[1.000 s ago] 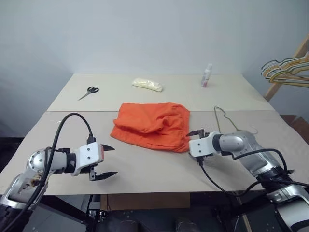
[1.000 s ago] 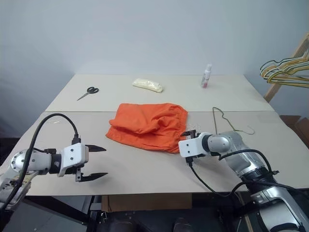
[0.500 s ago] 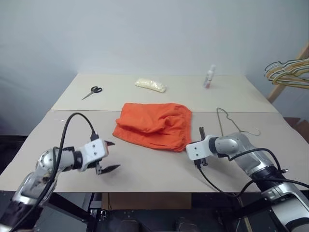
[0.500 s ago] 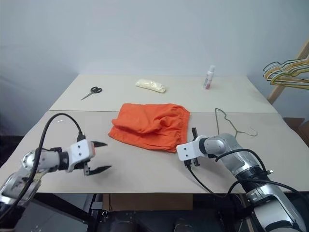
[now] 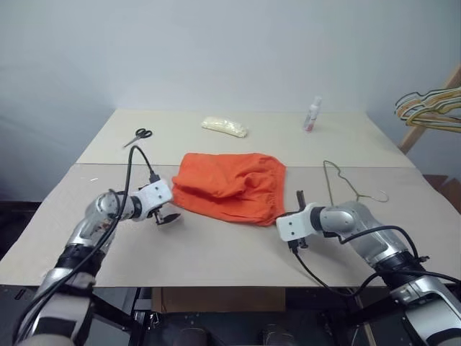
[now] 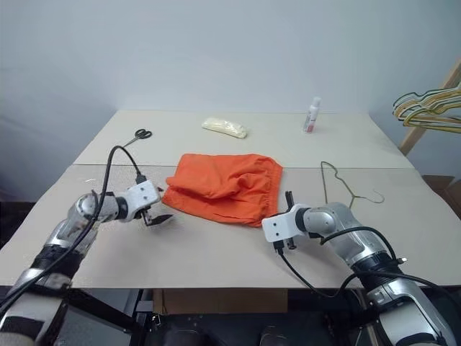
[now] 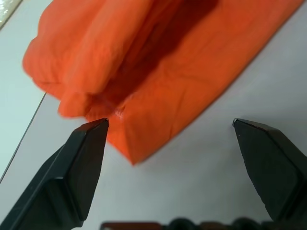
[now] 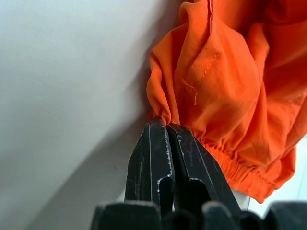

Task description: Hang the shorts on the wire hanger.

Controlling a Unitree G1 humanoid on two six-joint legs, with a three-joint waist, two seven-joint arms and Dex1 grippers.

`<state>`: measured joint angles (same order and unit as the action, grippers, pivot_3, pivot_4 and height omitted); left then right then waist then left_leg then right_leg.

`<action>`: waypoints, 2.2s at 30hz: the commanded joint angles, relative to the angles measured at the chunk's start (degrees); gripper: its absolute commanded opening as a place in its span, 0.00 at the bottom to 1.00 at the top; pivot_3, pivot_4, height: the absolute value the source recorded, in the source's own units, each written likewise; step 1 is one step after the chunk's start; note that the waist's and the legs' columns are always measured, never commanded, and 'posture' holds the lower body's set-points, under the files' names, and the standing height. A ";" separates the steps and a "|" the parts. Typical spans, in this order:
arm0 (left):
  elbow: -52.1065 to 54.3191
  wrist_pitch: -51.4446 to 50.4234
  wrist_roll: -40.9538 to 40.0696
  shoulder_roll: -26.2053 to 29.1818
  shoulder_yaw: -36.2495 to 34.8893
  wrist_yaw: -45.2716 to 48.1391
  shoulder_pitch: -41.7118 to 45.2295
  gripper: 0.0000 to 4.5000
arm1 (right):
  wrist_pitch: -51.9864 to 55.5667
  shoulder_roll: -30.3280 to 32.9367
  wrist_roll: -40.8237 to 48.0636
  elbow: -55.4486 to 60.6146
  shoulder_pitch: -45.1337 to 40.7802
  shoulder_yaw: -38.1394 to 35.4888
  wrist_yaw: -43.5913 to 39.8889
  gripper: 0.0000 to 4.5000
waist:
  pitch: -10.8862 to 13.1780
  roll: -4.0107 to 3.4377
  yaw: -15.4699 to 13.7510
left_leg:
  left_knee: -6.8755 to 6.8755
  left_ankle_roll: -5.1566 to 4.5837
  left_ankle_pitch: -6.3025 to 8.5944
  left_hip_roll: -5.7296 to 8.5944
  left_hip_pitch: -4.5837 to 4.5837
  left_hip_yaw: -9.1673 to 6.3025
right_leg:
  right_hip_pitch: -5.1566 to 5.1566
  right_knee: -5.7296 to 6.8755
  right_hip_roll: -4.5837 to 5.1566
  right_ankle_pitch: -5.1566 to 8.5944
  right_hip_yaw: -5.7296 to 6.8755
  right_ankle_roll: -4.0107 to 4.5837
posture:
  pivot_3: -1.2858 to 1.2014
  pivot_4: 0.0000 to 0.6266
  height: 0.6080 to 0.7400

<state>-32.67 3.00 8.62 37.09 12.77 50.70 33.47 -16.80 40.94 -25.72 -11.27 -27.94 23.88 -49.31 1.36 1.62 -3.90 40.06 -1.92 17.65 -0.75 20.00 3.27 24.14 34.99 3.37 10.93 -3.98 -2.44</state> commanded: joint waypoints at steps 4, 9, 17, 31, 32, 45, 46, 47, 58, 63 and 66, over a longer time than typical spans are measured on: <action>-12.88 2.88 4.76 -3.63 2.99 -2.79 7.55 1.00 | 2.06 0.14 2.19 4.89 0.86 -2.82 -0.44 0.01 | -0.04 0.01 0.20 | 0.00 0.00 0.00 0.02 -0.01 -0.05 | -0.02 0.00 -0.01 0.00 0.01 0.00 | 0.57 0.00 1.00; -19.79 1.24 4.44 -6.21 2.92 -1.16 11.09 1.00 | 2.82 0.54 2.82 6.08 1.16 -3.12 -0.74 0.01 | -0.15 0.02 0.28 | 0.02 0.00 0.00 0.03 -0.12 -0.06 | -0.13 0.03 -0.01 0.00 0.00 -0.01 | 0.56 0.00 1.00; -22.87 -1.02 4.88 -6.96 3.25 2.45 11.91 0.68 | 3.34 1.00 3.49 6.66 1.31 -3.44 -0.81 0.00 | -0.28 0.01 0.47 | 0.15 0.00 0.00 0.02 -0.15 -0.09 | -0.18 0.10 -0.03 0.00 0.00 -0.01 | 0.56 0.00 1.00; -20.19 1.37 7.04 -5.48 3.38 -0.74 10.94 0.01 | 3.66 0.87 3.43 6.67 1.24 -4.08 -0.77 0.00 | -0.33 0.03 0.74 | 0.17 0.00 -0.01 0.01 -0.16 -0.13 | -0.18 0.11 -0.04 0.00 -0.01 -0.01 | 0.56 0.00 1.00; -18.18 2.02 7.20 -4.37 3.57 0.27 10.06 0.01 | 3.84 0.80 3.26 6.79 1.26 -4.22 -0.44 0.00 | -0.33 0.03 0.95 | 0.17 0.00 -0.01 0.01 -0.15 -0.13 | -0.17 0.11 -0.04 0.00 -0.01 -0.01 | 0.56 0.00 1.00; 41.32 -16.50 -7.45 20.94 -6.84 21.73 -21.55 0.01 | 10.81 6.78 10.14 21.45 5.79 -7.58 -9.38 0.00 | -0.24 0.02 2.89 | 0.14 -0.09 0.06 -0.14 0.21 -0.18 | 0.19 0.09 0.06 0.07 -0.01 -0.08 | 0.56 0.00 1.00; 45.11 -18.92 -8.12 22.29 -7.80 21.79 -24.18 0.01 | 12.15 7.86 11.36 23.46 6.46 -7.75 -11.18 0.00 | -0.24 0.02 2.72 | 0.14 -0.10 0.07 -0.16 0.20 -0.20 | 0.17 0.07 0.07 0.08 0.01 -0.09 | 0.56 0.00 1.00; 48.36 -21.18 -8.64 23.46 -8.65 21.70 -26.46 0.01 | 13.13 8.96 12.45 25.19 7.04 -7.82 -12.85 0.00 | -0.23 0.02 2.58 | 0.14 -0.11 0.07 -0.15 0.18 -0.20 | 0.16 0.07 0.07 0.09 0.01 -0.10 | 0.56 0.00 1.00; 68.08 -36.63 -20.63 28.54 -19.17 23.15 -39.01 0.01 | 11.18 15.33 13.42 26.51 7.83 -5.40 -20.01 0.00 | -0.15 0.08 1.62 | 0.15 -0.10 0.06 -0.21 -0.21 -0.02 | 0.01 0.23 0.03 0.71 0.02 -0.03 | 0.57 0.00 1.00; 75.55 -38.79 -24.33 30.16 -22.39 23.93 -45.63 0.01 | 3.65 15.46 9.06 20.83 6.52 -4.19 -18.15 0.00 | -0.13 0.08 1.71 | 0.09 -0.09 0.07 -0.20 -0.20 0.06 | 0.07 0.23 0.04 0.73 0.00 0.03 | 0.56 0.00 1.00; 77.59 -39.07 -25.38 29.99 -21.62 23.24 -48.45 0.01 | 2.00 15.20 9.66 20.32 6.34 -4.33 -18.76 0.00 | -0.08 0.02 1.68 | 0.06 -0.09 0.07 -0.20 -0.22 0.05 | 0.06 0.25 0.03 0.74 0.00 0.13 | 0.56 0.00 1.00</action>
<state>43.56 -35.48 -16.10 66.10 -7.84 74.25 -14.76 -13.52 55.19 -15.69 9.31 -19.82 20.72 -67.94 1.28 1.64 -2.22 40.13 -2.01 17.71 -0.95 19.77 3.33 24.20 35.25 3.40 11.68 -3.98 -2.31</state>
